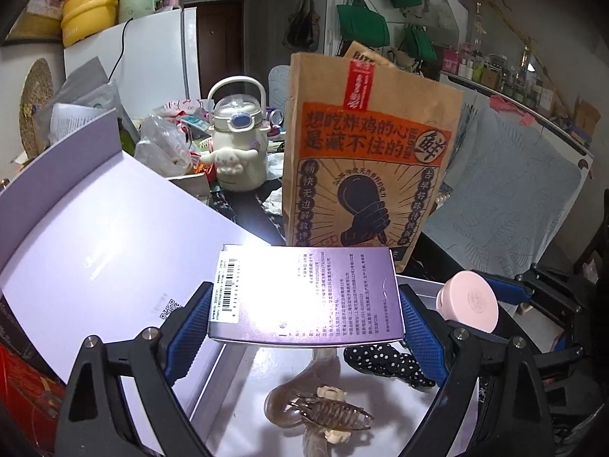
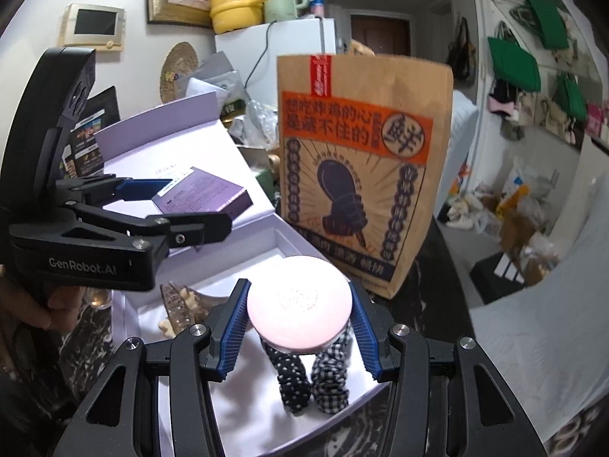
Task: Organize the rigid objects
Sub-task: 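Lower the card and pink compact into the lavender box with both tools, then open both tools to release the card and compact inside the box, then withdraw both open tools from the box toward the gold box and heart case, then grasp the black heart sponge case with the left tool while the right tool grasps the gold box, then lift the heart case and gold box off the table with both tools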
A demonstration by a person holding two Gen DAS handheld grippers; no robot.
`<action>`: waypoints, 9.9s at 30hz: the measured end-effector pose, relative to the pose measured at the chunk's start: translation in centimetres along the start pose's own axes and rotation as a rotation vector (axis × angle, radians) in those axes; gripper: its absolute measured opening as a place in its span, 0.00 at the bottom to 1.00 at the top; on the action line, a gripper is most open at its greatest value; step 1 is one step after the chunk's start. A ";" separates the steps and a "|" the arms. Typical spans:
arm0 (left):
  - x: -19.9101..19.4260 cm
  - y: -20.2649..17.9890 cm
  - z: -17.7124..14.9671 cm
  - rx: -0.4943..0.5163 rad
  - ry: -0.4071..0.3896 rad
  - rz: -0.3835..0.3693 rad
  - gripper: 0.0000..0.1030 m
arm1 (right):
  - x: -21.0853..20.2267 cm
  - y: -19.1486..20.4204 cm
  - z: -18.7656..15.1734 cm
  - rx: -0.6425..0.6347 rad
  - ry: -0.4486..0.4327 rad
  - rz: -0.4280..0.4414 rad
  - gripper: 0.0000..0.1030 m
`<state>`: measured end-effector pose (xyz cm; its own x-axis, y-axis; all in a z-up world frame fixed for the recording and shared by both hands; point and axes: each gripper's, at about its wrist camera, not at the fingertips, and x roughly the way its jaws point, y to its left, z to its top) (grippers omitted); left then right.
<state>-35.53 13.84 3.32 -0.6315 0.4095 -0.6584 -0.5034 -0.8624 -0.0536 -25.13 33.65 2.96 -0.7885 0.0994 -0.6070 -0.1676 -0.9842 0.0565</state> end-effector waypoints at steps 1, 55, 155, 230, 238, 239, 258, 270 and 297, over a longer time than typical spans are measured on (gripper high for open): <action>0.2 0.1 0.0 -0.002 0.001 -0.004 0.90 | 0.3 -0.1 -0.2 0.001 0.009 -0.003 0.49; 7.3 -0.1 -1.9 0.038 0.201 0.045 0.90 | 5.0 -0.7 -3.0 0.049 0.109 -0.031 0.65; -19.6 -2.0 -11.5 -0.094 -0.037 0.154 0.98 | -14.6 11.3 -5.7 -0.090 -0.052 0.011 0.67; -10.4 -0.7 -22.8 -0.233 0.240 -0.007 0.45 | -8.4 9.9 -16.0 -0.018 0.205 0.083 0.49; -11.2 -3.0 -23.4 -0.184 0.246 -0.015 0.45 | -10.8 9.1 -17.8 -0.002 0.196 0.038 0.49; -11.3 -3.3 -23.4 -0.177 0.245 -0.015 0.45 | -11.0 9.0 -17.9 0.002 0.195 0.038 0.49; -10.1 -2.8 -22.4 -0.196 0.231 0.014 0.47 | -10.0 10.3 -17.8 -0.067 0.197 0.012 0.71; -10.2 -2.8 -22.2 -0.154 0.228 0.031 0.47 | -7.9 10.4 -17.5 -0.062 0.242 0.045 0.70; -8.8 -2.1 -22.1 -0.134 0.208 0.113 0.68 | -6.8 11.1 -17.2 -0.059 0.233 0.047 0.72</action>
<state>-15.85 5.51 -7.38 -0.5378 0.2504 -0.8051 -0.3449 -0.9367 -0.0609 -11.41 19.55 -5.94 -0.6358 0.0233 -0.7715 -0.0932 -0.9946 0.0467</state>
